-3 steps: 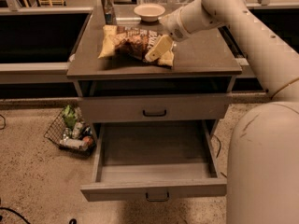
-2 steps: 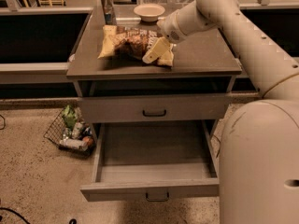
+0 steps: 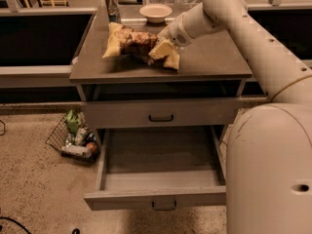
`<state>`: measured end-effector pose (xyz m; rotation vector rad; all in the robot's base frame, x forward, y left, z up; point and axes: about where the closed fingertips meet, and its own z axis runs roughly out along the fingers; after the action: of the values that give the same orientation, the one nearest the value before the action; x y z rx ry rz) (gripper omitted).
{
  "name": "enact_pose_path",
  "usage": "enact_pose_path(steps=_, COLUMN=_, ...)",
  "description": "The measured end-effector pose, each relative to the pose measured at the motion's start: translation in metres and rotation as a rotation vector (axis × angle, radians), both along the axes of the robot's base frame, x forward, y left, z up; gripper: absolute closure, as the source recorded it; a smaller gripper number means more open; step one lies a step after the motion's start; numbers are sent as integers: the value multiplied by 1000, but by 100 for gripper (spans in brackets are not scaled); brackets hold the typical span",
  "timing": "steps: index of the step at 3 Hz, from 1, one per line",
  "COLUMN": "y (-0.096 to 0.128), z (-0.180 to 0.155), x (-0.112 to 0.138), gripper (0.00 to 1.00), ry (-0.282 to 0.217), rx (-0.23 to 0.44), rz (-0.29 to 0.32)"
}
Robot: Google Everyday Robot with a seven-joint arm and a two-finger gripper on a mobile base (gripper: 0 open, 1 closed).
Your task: Place brown chip bag into middle drawer
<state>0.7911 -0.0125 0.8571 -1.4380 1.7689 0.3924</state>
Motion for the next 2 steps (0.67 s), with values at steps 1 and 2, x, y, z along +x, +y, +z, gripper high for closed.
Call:
enact_pose_path(steps=1, y=1, z=0, x=-2, gripper=72, ry=-16, rx=3, rz=7)
enact_pose_path(steps=2, y=-12, z=40, x=-31, gripper=100, ry=-103, rx=68, rz=52)
